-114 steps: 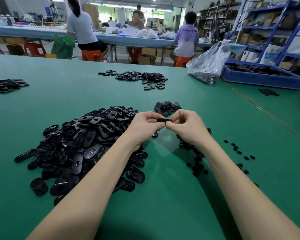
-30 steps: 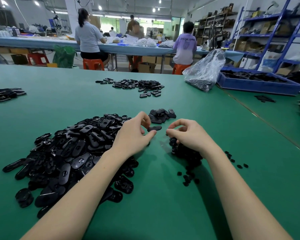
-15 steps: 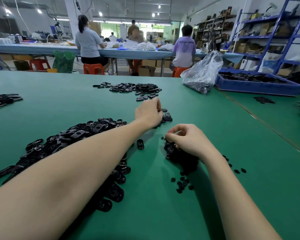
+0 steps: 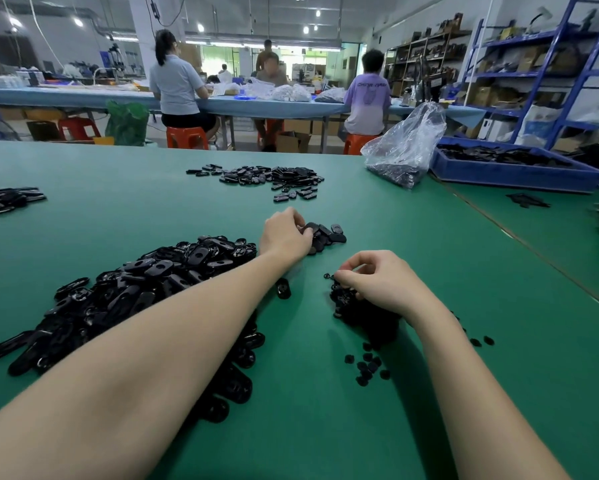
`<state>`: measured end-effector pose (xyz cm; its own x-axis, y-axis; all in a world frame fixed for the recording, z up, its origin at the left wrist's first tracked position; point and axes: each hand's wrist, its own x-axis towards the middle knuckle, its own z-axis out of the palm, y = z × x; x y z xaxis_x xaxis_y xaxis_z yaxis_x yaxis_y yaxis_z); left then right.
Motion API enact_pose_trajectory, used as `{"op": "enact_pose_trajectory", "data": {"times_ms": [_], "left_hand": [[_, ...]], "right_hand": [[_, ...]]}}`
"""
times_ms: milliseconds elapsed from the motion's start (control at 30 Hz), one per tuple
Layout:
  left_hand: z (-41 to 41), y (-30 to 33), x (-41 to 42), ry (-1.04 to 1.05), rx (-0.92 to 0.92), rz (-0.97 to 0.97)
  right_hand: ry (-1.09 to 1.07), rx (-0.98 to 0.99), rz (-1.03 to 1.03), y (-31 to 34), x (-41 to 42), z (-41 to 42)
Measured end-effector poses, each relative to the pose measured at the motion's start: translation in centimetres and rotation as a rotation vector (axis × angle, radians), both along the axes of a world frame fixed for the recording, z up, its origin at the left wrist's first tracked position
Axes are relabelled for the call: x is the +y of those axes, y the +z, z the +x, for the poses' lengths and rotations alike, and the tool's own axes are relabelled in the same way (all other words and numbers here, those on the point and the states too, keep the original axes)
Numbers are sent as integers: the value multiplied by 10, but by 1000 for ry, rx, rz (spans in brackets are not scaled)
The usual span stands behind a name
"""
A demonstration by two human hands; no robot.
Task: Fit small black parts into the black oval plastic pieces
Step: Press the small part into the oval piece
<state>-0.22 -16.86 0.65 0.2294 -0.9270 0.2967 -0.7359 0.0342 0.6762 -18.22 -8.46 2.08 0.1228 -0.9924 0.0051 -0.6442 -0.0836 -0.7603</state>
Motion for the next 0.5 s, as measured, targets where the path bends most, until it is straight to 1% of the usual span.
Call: {"op": "enact_pose_trajectory", "data": {"times_ms": [133,267,400,500], "left_hand": [[13,0,37,-44,168,-38],[29,7,76,-132,195,-53],[39,7,101,-207,57,-63],[43,6,109,-272,-164,-23]], "right_hand": [[-4,16,-2,2,1,0],[-1,57,-9,4,3,2],[3,78,-12,5,5,3],[-5,92,-11,6,5,4]]}}
